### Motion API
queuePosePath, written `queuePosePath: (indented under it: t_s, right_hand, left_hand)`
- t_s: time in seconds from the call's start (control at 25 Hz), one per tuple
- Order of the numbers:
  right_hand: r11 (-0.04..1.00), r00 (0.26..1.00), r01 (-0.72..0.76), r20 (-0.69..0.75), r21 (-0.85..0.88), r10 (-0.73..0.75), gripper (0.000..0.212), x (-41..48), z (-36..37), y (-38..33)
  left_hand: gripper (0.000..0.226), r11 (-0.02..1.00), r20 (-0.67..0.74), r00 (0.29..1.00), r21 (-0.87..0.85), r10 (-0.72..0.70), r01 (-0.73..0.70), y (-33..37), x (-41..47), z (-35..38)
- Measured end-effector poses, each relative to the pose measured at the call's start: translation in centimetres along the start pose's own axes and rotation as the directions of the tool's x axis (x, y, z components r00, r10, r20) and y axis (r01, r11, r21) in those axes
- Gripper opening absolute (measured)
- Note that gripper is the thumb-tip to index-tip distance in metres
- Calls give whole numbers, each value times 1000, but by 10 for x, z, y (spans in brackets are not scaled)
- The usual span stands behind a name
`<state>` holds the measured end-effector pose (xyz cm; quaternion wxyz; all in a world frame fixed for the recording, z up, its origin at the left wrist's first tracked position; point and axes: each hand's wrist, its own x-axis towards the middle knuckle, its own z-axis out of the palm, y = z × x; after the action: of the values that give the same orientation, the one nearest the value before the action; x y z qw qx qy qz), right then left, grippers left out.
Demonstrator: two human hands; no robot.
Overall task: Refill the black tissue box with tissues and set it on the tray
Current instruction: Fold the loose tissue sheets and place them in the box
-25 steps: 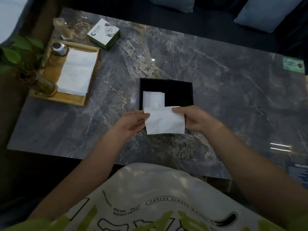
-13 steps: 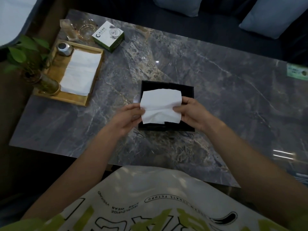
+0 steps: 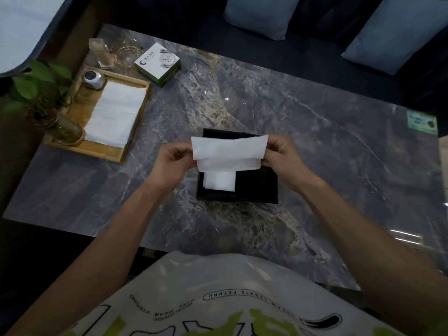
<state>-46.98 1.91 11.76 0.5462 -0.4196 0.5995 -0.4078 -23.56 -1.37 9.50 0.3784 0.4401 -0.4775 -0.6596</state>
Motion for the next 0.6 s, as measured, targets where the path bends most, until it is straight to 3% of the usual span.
queuePosePath:
  t_s: [0.08,0.2,0.48,0.6]
  right_hand:
    - [1000,1000,-24,-20,1,24,40,2,0,-1]
    - [999,999,-48,-4,8,48,37,2,1,0]
    - [978,989,-148,-7,145,150,35,4,5,1]
    - [976,990,-141,-1,164,143,30,6,7,1]
  left_hand:
    - [46,999,12,1000,36,-8,8,4,-1,1]
    - [47,993,32,999,117,-25,21,11,-2,4]
    - [40,982,16,982,8,-187,187,9,2,3]
    - [25,964,-4,964,-13,-266,266,12,2,3]
